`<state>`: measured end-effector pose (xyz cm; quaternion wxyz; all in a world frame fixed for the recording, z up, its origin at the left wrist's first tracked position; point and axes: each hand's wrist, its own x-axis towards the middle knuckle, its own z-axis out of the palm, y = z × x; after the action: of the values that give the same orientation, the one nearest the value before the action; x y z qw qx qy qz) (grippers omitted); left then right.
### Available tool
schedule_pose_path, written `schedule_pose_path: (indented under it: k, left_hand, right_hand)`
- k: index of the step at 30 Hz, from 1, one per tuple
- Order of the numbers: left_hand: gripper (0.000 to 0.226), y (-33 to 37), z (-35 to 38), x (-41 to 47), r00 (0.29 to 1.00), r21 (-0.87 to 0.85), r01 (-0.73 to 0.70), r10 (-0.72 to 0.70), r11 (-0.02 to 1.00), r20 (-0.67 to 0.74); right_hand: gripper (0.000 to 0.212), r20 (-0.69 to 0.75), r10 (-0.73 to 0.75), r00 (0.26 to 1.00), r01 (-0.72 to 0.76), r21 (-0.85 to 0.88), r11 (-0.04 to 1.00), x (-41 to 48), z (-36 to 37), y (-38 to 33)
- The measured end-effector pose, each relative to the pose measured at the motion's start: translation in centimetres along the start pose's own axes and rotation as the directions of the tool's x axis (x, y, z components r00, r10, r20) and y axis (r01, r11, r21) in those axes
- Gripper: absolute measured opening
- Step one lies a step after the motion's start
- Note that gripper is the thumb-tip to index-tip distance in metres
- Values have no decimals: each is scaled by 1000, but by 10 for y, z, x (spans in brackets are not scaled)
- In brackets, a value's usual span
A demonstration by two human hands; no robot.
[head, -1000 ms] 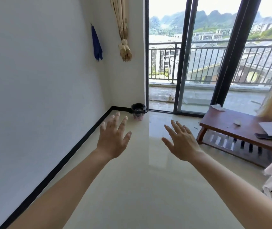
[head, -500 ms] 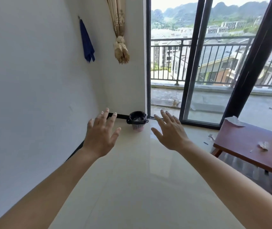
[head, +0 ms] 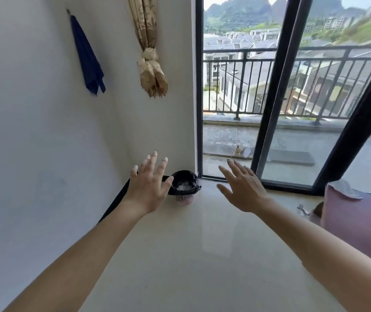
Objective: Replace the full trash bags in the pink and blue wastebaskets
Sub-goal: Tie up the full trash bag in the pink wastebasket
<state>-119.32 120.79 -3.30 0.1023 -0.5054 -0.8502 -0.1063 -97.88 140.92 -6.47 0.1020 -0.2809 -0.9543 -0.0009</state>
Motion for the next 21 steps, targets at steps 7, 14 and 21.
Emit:
schedule_pose_path:
  k: [7,14,21]
  left_hand:
    - [63,-27,104,167,995,21,34,-36,999,93]
    - [65,-60,179,336,969,84,56,-74,995,237]
    - [64,-113,223,449,959,35,149,-154,988,239]
  right_hand:
    - [67,72,75,995,-75,-6,997,158,72,90]
    - [69,176,113,978,-126,64,990,333,136,166]
    - [69,301,70,951,-100,85,991,490,187,183]
